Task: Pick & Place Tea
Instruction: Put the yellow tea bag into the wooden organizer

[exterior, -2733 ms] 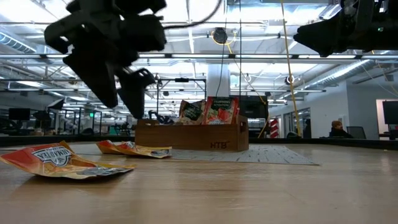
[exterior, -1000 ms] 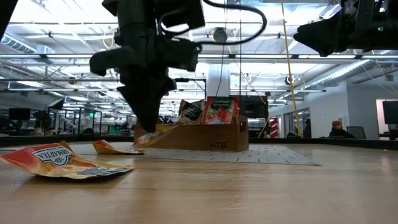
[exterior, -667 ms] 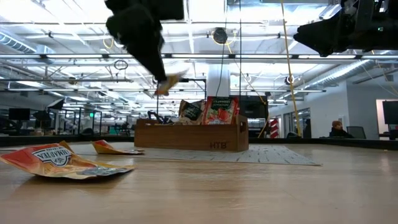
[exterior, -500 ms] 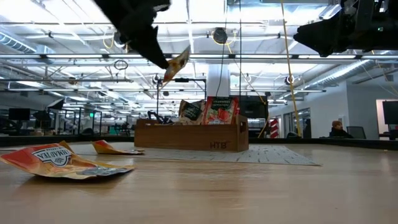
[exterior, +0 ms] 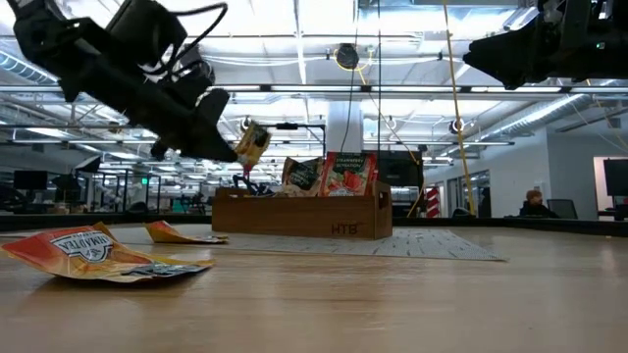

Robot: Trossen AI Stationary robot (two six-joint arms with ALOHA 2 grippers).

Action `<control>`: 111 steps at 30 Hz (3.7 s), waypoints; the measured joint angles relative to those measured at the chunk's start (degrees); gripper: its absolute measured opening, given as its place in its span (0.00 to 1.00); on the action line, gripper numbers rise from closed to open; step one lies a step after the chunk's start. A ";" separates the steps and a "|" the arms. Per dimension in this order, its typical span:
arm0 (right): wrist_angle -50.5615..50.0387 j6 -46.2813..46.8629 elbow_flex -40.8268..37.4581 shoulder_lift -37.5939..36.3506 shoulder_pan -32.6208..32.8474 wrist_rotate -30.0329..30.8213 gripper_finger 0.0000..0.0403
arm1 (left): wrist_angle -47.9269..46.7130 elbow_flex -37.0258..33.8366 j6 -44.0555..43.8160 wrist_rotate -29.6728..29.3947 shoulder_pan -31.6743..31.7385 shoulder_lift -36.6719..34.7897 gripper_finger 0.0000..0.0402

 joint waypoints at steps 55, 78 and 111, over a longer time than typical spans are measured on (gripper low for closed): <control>-0.02 0.00 0.00 0.00 0.00 -0.01 0.46 | 6.41 0.71 -0.43 3.37 2.45 11.90 0.17; -0.02 0.00 0.00 0.00 -0.02 -0.01 0.46 | 10.36 0.71 2.71 4.30 2.43 10.88 0.49; -0.02 0.00 0.00 0.01 0.00 0.00 0.46 | 0.56 0.71 4.01 4.94 1.58 10.80 0.45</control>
